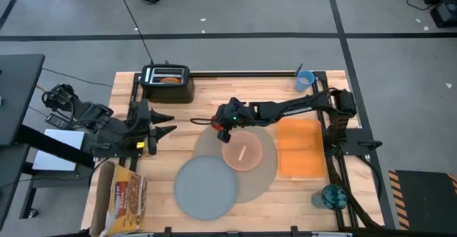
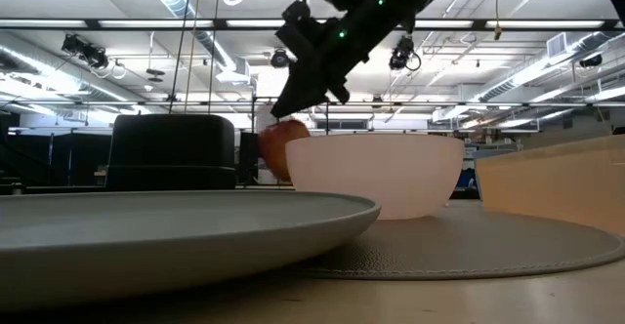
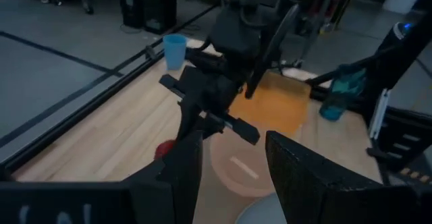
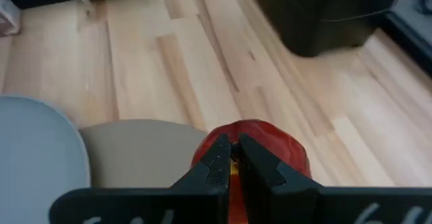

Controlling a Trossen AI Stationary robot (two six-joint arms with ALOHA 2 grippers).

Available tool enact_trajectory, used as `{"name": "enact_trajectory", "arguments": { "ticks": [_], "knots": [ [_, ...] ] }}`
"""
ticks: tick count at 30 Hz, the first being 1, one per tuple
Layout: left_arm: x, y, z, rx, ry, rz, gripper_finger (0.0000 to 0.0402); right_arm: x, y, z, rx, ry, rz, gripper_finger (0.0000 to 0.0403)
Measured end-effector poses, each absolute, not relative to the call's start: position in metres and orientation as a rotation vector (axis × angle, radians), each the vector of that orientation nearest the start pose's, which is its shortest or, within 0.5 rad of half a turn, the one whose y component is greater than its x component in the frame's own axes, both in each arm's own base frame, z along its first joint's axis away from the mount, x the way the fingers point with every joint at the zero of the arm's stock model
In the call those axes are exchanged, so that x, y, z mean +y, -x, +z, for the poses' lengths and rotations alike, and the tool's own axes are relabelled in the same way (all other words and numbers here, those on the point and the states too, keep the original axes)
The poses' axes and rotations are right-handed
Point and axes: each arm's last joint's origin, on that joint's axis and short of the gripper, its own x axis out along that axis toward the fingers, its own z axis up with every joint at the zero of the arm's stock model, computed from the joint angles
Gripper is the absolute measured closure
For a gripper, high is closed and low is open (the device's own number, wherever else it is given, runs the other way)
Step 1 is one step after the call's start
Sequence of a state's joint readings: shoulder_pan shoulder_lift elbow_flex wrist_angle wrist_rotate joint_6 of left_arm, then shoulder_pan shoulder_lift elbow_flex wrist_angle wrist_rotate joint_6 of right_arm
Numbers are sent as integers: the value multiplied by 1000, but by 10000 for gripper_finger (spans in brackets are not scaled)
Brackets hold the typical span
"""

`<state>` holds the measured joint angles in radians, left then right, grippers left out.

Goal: Arrange a breakfast setting
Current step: Put the red apple to the top left of the light orange bowl on the gray mat

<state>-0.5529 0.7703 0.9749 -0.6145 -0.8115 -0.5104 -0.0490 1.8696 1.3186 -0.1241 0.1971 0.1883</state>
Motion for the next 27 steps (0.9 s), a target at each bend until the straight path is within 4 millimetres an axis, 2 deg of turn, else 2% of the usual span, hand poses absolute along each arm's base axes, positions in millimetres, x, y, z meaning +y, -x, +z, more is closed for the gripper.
{"name": "enact_trajectory", "arguments": {
  "ticks": [5, 12, 20, 27],
  "knots": [
    [-55, -130, 359, 245, 247, 372, 230, -29, -418, 202, 677, -139, -291, 383],
    [-55, -131, 359, 242, 249, 377, 230, -29, -422, 194, 680, -148, -280, 378],
    [-56, -133, 357, 248, 243, 384, 230, -28, -423, 192, 678, -166, -275, 377],
    [-57, -134, 356, 256, 232, 384, 230, -28, -423, 193, 669, -173, -278, 347]
  ]
}}
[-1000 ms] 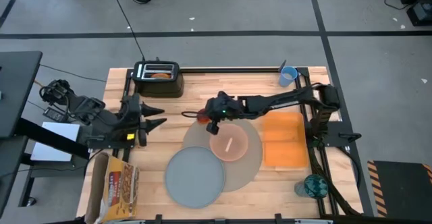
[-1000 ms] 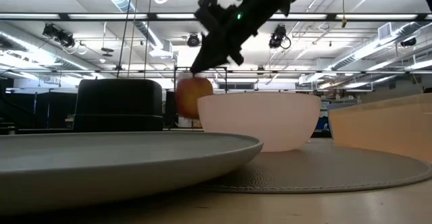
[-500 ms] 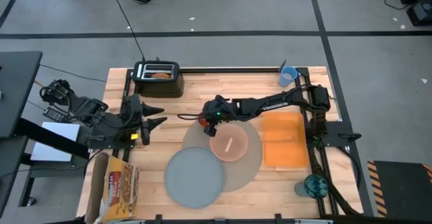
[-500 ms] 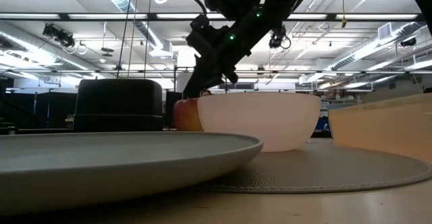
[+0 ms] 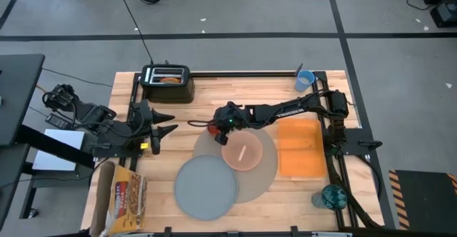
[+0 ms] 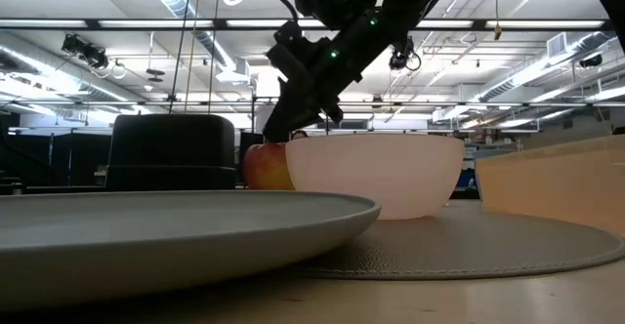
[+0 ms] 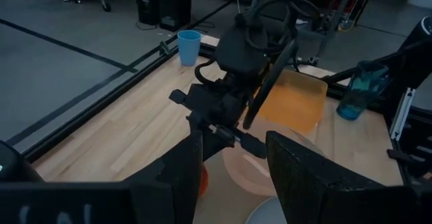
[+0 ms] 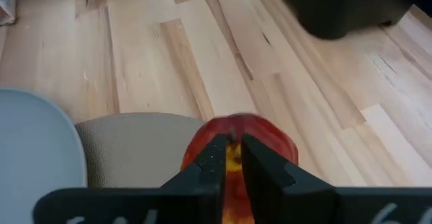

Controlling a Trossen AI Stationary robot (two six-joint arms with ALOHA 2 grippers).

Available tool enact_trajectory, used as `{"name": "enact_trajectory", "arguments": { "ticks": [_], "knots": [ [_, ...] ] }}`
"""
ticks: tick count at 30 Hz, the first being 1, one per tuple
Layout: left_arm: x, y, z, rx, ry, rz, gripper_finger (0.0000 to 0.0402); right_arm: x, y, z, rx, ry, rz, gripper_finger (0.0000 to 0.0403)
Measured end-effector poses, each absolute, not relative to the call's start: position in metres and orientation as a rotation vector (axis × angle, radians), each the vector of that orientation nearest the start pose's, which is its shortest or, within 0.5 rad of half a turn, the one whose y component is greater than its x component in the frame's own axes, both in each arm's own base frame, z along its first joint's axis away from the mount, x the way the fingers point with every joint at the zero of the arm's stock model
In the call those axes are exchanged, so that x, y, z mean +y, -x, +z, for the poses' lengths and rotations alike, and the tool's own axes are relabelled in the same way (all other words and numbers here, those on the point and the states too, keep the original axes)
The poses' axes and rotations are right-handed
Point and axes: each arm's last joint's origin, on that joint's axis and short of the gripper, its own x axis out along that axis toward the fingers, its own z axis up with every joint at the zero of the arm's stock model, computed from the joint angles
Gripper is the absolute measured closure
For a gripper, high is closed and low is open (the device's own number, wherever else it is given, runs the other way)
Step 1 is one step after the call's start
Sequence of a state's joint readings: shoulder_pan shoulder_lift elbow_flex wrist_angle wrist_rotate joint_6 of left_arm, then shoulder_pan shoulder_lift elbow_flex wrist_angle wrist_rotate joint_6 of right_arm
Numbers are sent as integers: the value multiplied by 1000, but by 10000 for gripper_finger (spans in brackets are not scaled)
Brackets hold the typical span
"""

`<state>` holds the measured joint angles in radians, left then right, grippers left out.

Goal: Arrange a breakfast setting
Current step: Put the red apple to the top left of the light orange bowl on the gray mat, then put the brown toasted bread on the blue plate

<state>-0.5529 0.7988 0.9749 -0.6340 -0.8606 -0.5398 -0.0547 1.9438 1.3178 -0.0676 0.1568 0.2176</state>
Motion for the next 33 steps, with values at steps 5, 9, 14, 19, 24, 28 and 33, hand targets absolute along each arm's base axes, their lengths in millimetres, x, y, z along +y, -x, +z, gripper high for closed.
{"name": "enact_trajectory", "arguments": {
  "ticks": [5, 9, 14, 19, 24, 28, 33],
  "knots": [
    [-57, -134, 356, 256, 231, 384, 230, -27, -423, 194, 660, -172, -276, 311],
    [-57, -134, 356, 257, 229, 384, 230, -25, -421, 204, 642, -171, -269, 276],
    [-56, -133, 354, 270, 238, 392, 230, -18, -412, 235, 566, -156, -249, 239],
    [-42, -133, 357, 262, 325, 469, 230, -2, -391, 288, 426, -133, -218, 224],
    [-9, -134, 371, 319, 358, 590, 230, 15, -366, 329, 315, -97, -248, 223],
    [17, -138, 370, 408, 346, 569, 230, 26, -347, 350, 281, -99, -225, 222],
    [59, -148, 360, 536, 333, 607, 230, 30, -323, 365, 308, -85, -206, 222]
  ]
}}
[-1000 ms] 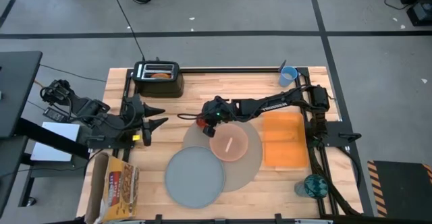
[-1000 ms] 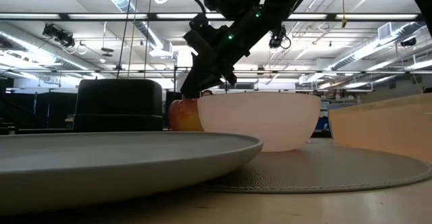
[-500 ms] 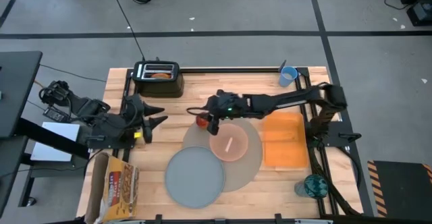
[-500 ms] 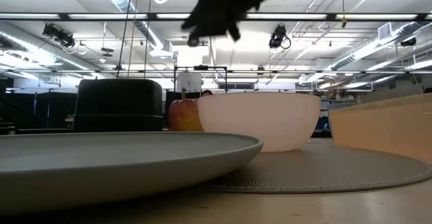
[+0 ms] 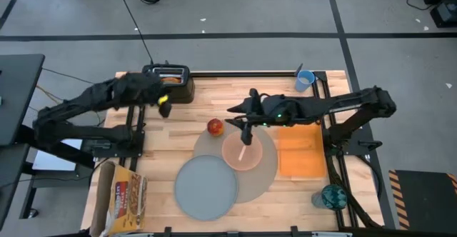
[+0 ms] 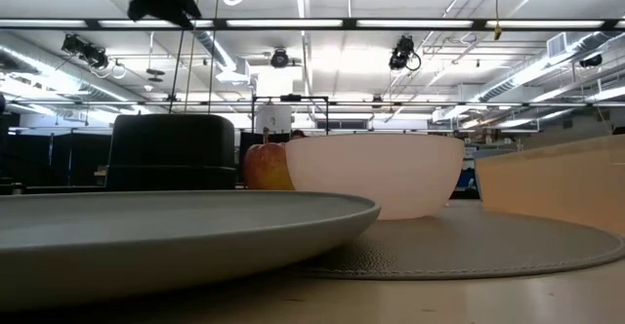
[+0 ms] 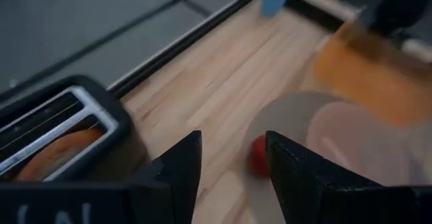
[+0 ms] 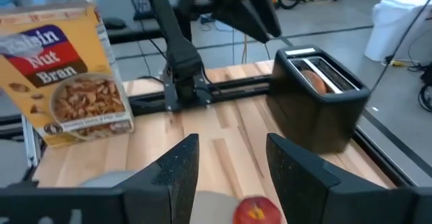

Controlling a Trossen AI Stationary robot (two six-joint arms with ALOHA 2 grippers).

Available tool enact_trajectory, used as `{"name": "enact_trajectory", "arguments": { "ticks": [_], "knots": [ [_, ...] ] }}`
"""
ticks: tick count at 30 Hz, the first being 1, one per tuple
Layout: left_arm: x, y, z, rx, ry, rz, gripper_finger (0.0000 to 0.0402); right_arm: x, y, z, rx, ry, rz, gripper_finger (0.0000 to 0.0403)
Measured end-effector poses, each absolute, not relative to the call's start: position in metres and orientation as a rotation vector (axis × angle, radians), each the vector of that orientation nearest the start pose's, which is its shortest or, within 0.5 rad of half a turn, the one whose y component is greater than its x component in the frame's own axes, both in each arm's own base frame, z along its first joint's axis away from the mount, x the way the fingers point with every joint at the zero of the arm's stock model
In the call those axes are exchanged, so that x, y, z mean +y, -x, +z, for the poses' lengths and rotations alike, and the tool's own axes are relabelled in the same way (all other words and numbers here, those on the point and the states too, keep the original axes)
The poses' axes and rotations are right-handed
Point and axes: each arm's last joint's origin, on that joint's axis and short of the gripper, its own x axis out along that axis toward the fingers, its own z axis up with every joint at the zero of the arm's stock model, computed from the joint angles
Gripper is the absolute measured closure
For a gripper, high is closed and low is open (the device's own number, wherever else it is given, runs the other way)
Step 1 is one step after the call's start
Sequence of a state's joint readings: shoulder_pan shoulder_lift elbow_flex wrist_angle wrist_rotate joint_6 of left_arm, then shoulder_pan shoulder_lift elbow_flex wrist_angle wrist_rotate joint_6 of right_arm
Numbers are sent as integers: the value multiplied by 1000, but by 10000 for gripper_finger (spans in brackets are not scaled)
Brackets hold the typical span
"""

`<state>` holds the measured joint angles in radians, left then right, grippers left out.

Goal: Arrange a breakfast setting
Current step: Put the brown toasted bread on the blue plate

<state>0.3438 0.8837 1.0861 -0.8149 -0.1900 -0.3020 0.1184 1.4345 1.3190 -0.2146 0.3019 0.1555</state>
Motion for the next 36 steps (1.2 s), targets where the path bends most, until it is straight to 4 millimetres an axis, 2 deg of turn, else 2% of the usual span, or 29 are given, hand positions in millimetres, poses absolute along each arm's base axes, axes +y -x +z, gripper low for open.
{"name": "enact_trajectory", "arguments": {
  "ticks": [4, 9, 14, 18, 24, 30, 36],
  "knots": [
    [102, -157, 359, 676, 392, 634, 232, 18, -305, 375, 340, -62, -231, 224],
    [157, -170, 351, 890, 460, 721, 251, -3, -283, 390, 348, 71, -271, 226],
    [189, -187, 337, 1111, 336, 625, 268, -23, -262, 399, 374, 164, -270, 226],
    [201, -197, 327, 1216, 246, 555, 276, -34, -246, 401, 430, 192, -246, 227],
    [209, -196, 315, 1405, 66, 525, 278, -40, -228, 401, 506, 246, -243, 226],
    [210, -194, 315, 1479, -57, 476, 278, -39, -218, 406, 493, 265, -241, 226],
    [211, -187, 293, 1540, -82, 363, 262, -39, -216, 407, 488, 265, -241, 225]
  ]
}}
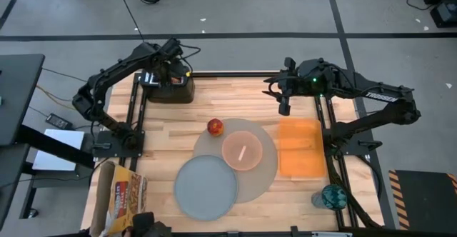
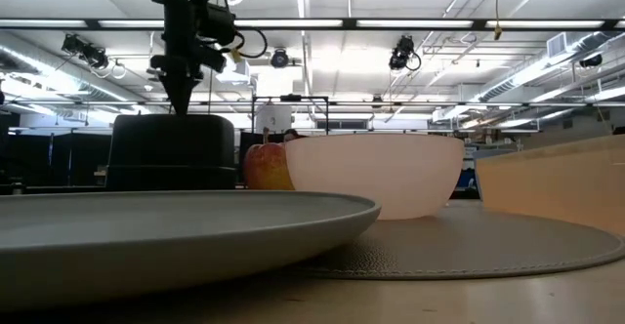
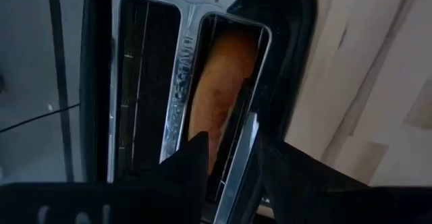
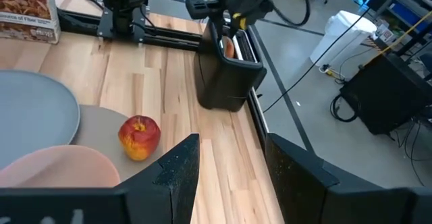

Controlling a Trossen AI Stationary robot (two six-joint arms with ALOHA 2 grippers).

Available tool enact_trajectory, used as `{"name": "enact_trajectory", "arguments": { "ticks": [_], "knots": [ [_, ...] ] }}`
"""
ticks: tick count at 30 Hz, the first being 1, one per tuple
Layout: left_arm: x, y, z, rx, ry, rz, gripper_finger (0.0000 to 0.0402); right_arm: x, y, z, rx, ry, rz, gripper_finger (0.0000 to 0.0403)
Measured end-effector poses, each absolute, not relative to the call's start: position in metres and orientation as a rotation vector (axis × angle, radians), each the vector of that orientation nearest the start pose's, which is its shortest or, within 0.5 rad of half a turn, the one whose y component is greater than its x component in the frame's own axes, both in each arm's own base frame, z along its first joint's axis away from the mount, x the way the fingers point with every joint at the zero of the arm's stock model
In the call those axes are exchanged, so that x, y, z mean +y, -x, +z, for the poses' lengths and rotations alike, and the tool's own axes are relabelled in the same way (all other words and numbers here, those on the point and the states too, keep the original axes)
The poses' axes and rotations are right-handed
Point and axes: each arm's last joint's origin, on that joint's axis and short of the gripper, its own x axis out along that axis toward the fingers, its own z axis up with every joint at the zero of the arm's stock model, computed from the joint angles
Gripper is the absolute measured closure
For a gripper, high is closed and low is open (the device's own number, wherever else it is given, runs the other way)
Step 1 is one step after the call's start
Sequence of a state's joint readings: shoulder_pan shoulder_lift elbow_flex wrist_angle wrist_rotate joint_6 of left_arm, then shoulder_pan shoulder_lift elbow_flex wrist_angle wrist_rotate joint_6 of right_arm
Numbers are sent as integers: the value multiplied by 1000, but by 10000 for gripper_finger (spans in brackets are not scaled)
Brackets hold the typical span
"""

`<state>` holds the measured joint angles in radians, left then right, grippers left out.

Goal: Arrange a breakfast setting
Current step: Put the brown toasted bread on the blue plate

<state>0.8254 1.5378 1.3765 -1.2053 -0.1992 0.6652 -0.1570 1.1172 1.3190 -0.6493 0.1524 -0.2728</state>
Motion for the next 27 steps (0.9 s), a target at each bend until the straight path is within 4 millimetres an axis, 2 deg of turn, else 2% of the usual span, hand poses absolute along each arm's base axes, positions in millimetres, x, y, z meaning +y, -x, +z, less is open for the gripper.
{"name": "enact_trajectory", "arguments": {
  "ticks": [4, 13, 17, 20, 27],
  "knots": [
    [213, -183, 289, 1551, -94, 352, 250, -39, -216, 406, 494, 265, -240, 227],
    [219, -184, 289, 1529, -155, 340, 252, -39, -216, 407, 497, 302, -233, 227],
    [225, -182, 285, 1525, -110, 396, 252, -41, -216, 407, 496, 303, -243, 228],
    [225, -181, 293, 1504, -115, 420, 253, -43, -216, 407, 494, 301, -251, 228],
    [229, -179, 287, 1491, -69, 350, 253, -48, -220, 406, 482, 285, -246, 228]
  ]
}}
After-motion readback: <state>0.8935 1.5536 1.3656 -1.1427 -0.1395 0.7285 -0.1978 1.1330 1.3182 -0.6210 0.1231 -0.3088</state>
